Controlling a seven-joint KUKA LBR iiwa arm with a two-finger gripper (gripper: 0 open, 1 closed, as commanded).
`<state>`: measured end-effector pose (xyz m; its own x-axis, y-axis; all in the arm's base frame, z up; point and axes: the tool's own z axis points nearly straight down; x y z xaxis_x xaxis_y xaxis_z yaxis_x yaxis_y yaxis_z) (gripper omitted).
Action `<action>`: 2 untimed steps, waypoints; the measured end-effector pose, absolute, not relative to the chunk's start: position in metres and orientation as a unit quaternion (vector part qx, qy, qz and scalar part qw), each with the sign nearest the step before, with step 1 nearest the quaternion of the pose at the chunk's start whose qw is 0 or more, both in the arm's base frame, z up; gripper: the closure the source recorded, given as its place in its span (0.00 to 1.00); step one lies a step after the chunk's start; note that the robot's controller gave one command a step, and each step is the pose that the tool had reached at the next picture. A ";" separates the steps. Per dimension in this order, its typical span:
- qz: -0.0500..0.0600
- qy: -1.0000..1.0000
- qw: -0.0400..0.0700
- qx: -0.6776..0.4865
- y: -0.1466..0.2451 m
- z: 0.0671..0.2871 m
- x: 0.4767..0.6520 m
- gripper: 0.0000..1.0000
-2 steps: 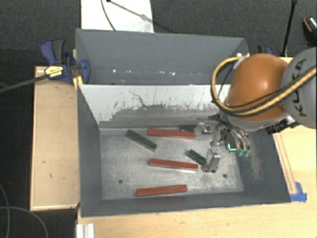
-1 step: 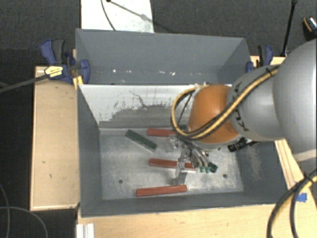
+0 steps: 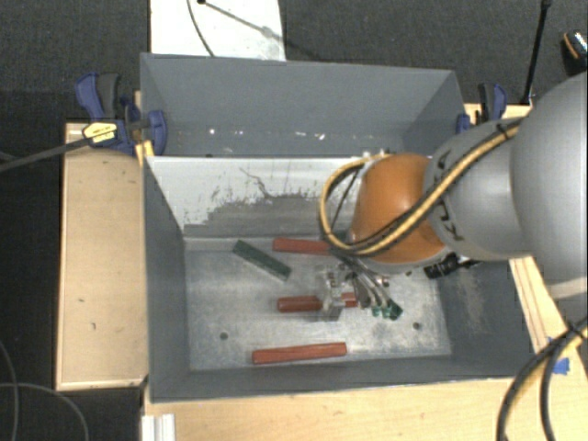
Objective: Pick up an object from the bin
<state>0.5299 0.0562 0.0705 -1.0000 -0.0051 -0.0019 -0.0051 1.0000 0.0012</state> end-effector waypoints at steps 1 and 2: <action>0.001 1.000 0.005 0.005 0.056 0.185 0.524 1.00; 0.001 1.000 0.007 0.018 0.043 0.272 0.564 1.00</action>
Offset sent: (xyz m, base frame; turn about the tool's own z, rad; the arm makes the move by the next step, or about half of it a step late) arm -0.0080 -0.0006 0.1102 0.0192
